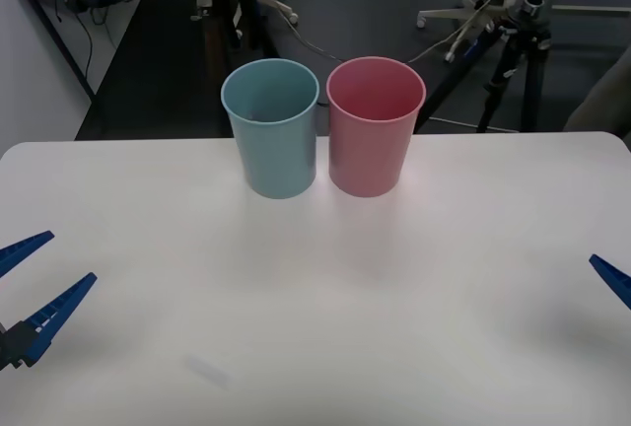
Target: Grasp the object on the table and drop it into the matching bin: aluminum can to the light blue bin, PET bottle to the pink bin.
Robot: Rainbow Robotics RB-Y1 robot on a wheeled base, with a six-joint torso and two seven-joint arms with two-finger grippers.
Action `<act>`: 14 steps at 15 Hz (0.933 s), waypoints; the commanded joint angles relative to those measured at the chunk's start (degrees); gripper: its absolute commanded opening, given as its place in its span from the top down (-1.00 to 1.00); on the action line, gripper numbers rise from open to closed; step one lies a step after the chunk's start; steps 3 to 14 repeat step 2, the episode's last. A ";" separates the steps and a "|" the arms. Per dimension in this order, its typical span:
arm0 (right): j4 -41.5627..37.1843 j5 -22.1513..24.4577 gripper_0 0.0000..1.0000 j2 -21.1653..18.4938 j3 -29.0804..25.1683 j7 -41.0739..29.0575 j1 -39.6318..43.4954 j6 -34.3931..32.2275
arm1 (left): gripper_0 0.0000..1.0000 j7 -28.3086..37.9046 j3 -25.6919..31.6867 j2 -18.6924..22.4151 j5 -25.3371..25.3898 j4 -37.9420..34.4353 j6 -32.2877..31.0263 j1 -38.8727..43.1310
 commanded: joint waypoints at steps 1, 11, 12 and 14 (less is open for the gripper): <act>0.01 -0.05 -1.00 0.00 -0.43 0.26 0.30 -0.29 | -1.00 0.00 0.00 0.00 0.00 0.00 0.00 0.00; 0.01 -0.05 -1.00 0.08 -0.34 0.34 0.30 -0.29 | -1.00 0.00 0.00 0.00 0.00 0.00 0.00 0.00; 0.01 -0.05 -1.00 0.08 -0.34 0.34 0.30 -0.29 | -1.00 0.00 0.00 0.00 0.00 0.00 0.00 0.00; 0.01 -0.05 -1.00 0.08 -0.34 0.34 0.30 -0.29 | -1.00 0.00 0.00 0.00 0.00 0.00 0.00 0.00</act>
